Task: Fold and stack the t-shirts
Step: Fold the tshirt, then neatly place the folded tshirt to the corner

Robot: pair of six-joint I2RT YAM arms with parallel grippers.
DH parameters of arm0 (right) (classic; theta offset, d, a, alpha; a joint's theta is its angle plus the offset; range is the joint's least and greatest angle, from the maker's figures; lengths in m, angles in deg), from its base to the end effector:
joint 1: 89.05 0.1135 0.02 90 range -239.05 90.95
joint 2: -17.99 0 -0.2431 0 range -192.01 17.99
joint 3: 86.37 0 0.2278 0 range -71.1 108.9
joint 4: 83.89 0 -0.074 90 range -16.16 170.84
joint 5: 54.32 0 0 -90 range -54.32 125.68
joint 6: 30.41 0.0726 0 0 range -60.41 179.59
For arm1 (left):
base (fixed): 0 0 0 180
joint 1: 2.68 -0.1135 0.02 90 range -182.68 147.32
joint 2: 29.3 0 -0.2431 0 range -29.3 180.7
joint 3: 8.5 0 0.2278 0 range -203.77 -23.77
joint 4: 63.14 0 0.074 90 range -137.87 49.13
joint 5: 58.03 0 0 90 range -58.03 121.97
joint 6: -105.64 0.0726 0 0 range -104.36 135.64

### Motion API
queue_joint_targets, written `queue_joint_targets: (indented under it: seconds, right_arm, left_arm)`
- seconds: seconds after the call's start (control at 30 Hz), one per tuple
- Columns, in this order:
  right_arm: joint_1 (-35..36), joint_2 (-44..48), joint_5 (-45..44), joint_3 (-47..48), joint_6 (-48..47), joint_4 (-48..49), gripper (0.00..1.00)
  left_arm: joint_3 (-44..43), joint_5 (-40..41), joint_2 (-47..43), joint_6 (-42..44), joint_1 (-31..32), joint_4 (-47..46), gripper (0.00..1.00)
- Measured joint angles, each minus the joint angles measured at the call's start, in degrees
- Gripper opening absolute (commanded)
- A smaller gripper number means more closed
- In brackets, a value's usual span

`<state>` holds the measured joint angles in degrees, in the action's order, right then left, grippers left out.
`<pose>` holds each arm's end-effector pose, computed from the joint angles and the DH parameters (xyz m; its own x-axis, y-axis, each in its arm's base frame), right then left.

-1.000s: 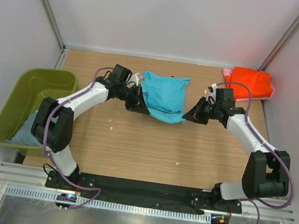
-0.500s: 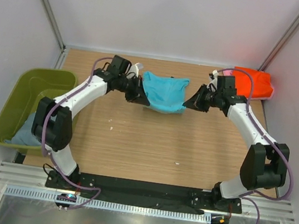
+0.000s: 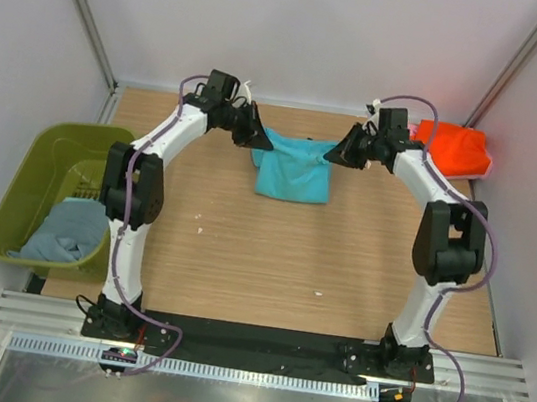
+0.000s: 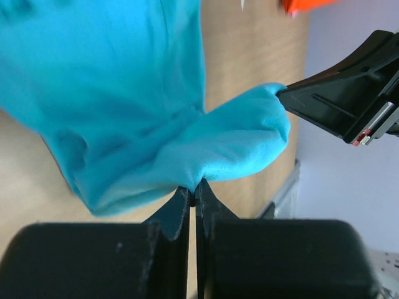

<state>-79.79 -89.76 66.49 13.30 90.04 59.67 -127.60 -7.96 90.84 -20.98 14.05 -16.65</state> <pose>0.4055 0.1038 0.2174 -0.8493 0.3025 -0.4327 -0.0792 0.7373 0.6709 0.4246 -0.1763 0.2239 -0.9462 -0.1932 -0.2595 0.0889 0.6159 -0.7828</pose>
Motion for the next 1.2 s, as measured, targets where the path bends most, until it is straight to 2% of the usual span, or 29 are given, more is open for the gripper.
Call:
queue_joint_targets:
  seconds: [0.03, 0.07, 0.1, 0.13, 0.17, 0.2, 0.3, 0.43, 0.53, 0.67, 0.8, 0.97, 1.2]
  right_arm:
    - [-0.1, -2.9, 0.0, 3.1, 0.0, 0.5, 0.02]
    - [-0.3, -6.2, -0.1, 6.4, -0.2, 1.9, 0.11]
    - [-0.5, -9.4, -0.3, 9.7, -0.3, 3.3, 0.21]
    - [-0.7, -11.9, -0.5, 12.2, -0.2, 4.7, 0.36]
    - [-1.0, -15.3, -0.9, 15.7, -0.2, 4.9, 0.51]
    - [-1.2, -18.4, -1.2, 18.9, -0.3, 5.8, 0.58]
    - [-1.6, -24.4, -2.1, 25.4, -1.7, 6.7, 0.64]
    - [-2.6, -24.3, -2.6, 25.1, -3.1, 6.4, 0.66]
    - [-3.7, -19.8, -2.3, 18.4, -4.2, 7.2, 0.66]
    - [-4.6, -14.4, -0.4, 10.0, -4.9, 6.8, 0.66]
    - [-5.2, -14.1, 2.0, 7.5, -5.1, 6.5, 0.66]
    - [-5.6, -17.4, 4.0, 8.4, -5.0, 7.1, 0.66]
    - [-6.5, -25.0, 7.3, 13.7, -3.5, 8.1, 0.67]
  left_arm:
    - [-3.1, 0.3, 2.3, 0.2, -0.4, 0.1, 0.00]
    - [-5.9, 0.9, 4.5, 0.5, -0.7, -0.7, 0.01]
    - [-8.7, 1.7, 6.8, 1.0, -0.9, -1.4, 0.31]
    - [-11.1, 2.6, 8.9, 2.0, -1.4, -1.9, 0.49]
    - [-13.7, 3.5, 11.0, 2.6, -1.5, -2.2, 0.57]
    - [-15.7, 4.6, 12.9, 3.4, -1.6, -2.9, 0.69]
    - [-21.4, 9.5, 17.2, 7.1, -1.6, -2.7, 0.84]
    - [-23.5, 14.8, 17.7, 10.4, -1.1, -1.5, 0.84]
    - [-22.0, 14.3, 15.7, 11.0, -1.0, -1.0, 0.81]
    - [-15.6, 8.8, 10.2, 8.4, -1.0, -1.7, 0.75]
    - [-10.0, 0.7, 7.3, 3.6, -0.9, -5.2, 0.70]
    - [-2.2, -8.3, 8.0, -2.8, 0.0, -10.5, 0.68]
    - [-0.8, -15.2, 13.2, -9.0, 2.7, -16.4, 0.68]
